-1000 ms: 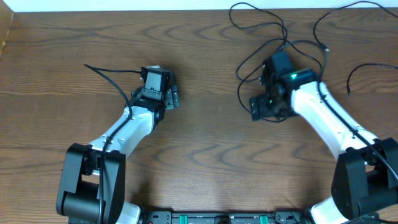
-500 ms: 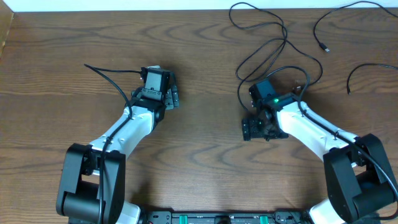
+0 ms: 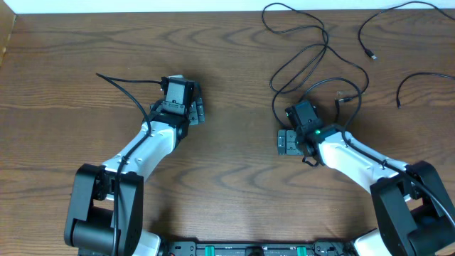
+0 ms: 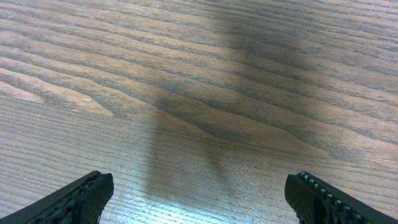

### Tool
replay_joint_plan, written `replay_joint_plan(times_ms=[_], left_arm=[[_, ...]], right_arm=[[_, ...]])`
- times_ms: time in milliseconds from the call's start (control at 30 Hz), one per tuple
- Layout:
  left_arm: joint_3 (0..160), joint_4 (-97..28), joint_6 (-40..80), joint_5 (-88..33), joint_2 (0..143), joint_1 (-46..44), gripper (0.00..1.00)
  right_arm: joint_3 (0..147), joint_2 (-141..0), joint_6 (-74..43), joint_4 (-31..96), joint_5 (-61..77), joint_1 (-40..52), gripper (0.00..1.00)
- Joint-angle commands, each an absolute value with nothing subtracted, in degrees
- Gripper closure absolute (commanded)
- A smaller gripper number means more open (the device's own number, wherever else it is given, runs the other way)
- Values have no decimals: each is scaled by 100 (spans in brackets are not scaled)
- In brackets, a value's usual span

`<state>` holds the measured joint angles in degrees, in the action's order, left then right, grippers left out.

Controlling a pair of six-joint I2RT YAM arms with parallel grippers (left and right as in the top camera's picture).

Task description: Untangle cables

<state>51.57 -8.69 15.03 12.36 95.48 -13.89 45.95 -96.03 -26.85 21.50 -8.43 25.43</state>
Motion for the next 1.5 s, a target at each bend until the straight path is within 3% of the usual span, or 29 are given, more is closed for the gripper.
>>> replay_joint_plan(times_ms=[0,400,900,1467], left_arm=[[5148,-875,1533,1313,9548,-1367,6],[5148,-875,1533,1313,9548,-1367,7],[5148,-875,1533,1313,9548,-1367,7],[5148,-875,1533,1313,9548,-1367,7]], right_arm=[[4018,-9972,-3024,1964,-1013,2519,2],[3841,-10304,-2731,200,-1020,2394,1],[4029,-12606,-2694,-3380,-1450,2231,1],[6442,-14180,-2043,-3450,-1144,1581,1]])
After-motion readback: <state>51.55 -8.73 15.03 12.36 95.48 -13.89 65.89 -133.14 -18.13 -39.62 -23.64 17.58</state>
